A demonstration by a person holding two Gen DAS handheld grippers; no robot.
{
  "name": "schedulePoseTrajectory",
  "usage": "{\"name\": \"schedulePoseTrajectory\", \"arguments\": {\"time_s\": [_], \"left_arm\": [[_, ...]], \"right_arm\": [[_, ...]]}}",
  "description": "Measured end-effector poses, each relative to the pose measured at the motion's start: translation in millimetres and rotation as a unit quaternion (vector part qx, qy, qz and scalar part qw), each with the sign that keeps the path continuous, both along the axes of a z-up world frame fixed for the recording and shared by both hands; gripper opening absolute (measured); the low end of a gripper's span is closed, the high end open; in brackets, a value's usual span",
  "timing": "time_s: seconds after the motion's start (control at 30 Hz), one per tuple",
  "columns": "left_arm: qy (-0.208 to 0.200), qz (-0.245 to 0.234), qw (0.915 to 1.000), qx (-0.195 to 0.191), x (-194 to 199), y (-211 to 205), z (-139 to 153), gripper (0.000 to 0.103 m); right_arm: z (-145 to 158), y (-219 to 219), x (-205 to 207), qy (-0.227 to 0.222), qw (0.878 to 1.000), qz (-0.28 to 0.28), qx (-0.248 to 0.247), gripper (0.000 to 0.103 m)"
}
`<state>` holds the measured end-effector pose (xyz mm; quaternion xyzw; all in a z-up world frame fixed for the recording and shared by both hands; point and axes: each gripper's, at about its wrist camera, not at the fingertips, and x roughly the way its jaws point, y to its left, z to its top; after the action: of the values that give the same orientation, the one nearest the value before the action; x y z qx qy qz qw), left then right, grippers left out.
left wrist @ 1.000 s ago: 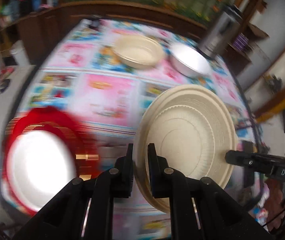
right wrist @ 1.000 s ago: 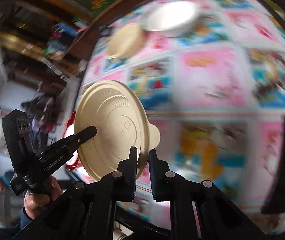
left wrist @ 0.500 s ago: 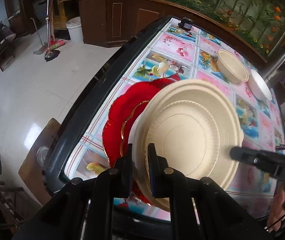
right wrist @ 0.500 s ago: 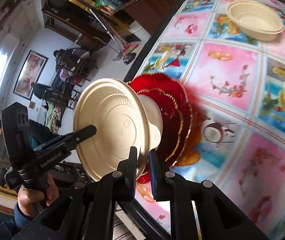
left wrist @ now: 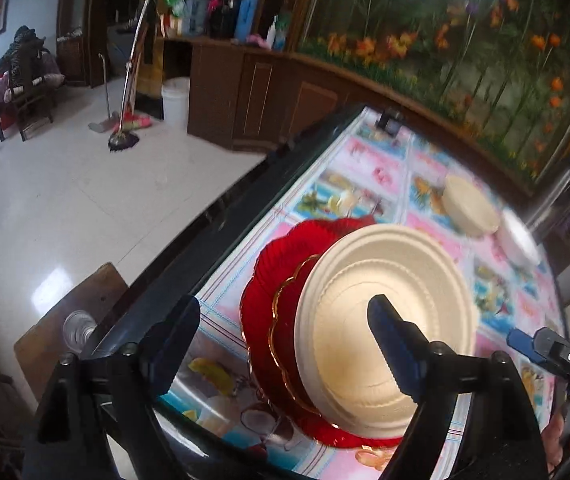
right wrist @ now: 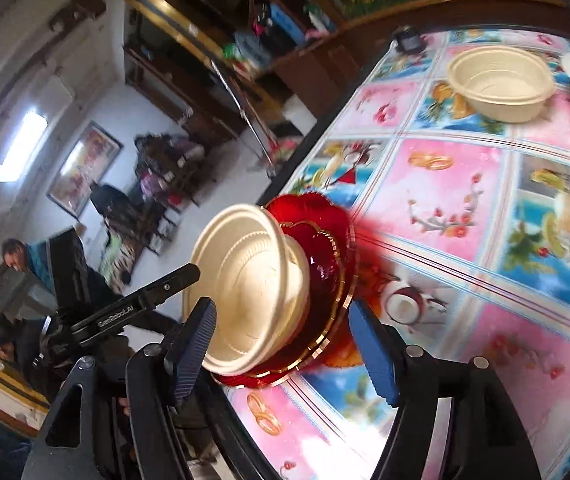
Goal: Organize plates and bowls
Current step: 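Lower the beige bowl onto the white plate and open the left gripper, then withdraw the left gripper up and away from the stack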
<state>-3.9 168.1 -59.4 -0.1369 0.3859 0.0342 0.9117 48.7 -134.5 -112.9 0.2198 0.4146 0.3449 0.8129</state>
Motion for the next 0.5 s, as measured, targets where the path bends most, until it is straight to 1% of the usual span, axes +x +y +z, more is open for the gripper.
{"name": "schedulePoseTrajectory", "arguments": {"time_s": [0.07,0.13,0.2,0.23,0.3,0.33,0.37,0.43,0.5], "left_arm": [[-0.033,-0.006,0.9994,0.012,-18,-4,7,0.085],[-0.065,-0.018,0.9969,0.04,-36,-14,13,0.085],[-0.095,-0.042,0.9922,0.069,-61,-30,16,0.085],[-0.109,-0.054,0.9898,0.075,-73,-37,16,0.085],[-0.13,-0.083,0.9857,0.067,-97,-50,16,0.085],[-0.134,-0.091,0.9849,0.061,-102,-55,15,0.085],[-0.136,-0.1,0.9844,0.048,-108,-60,14,0.085],[-0.132,-0.133,0.9823,0.005,-121,-71,15,0.085],[-0.136,-0.154,0.9786,-0.009,-132,-82,19,0.085]], "right_arm": [[0,-20,-16,-0.021,0.999,-0.026,0.005,0.074],[-6,-44,-38,-0.036,0.996,-0.082,-0.013,0.074],[-11,-63,-61,-0.035,0.992,-0.121,-0.018,0.074],[-15,-73,-77,-0.029,0.99,-0.139,-0.018,0.074],[-20,-90,-109,-0.02,0.984,-0.174,-0.017,0.074],[-21,-95,-126,-0.017,0.982,-0.187,-0.02,0.074],[-21,-97,-140,-0.011,0.98,-0.198,-0.027,0.074],[-14,-102,-167,0.001,0.976,-0.216,-0.038,0.074],[-1,-105,-193,-0.004,0.974,-0.224,-0.034,0.074]]}}
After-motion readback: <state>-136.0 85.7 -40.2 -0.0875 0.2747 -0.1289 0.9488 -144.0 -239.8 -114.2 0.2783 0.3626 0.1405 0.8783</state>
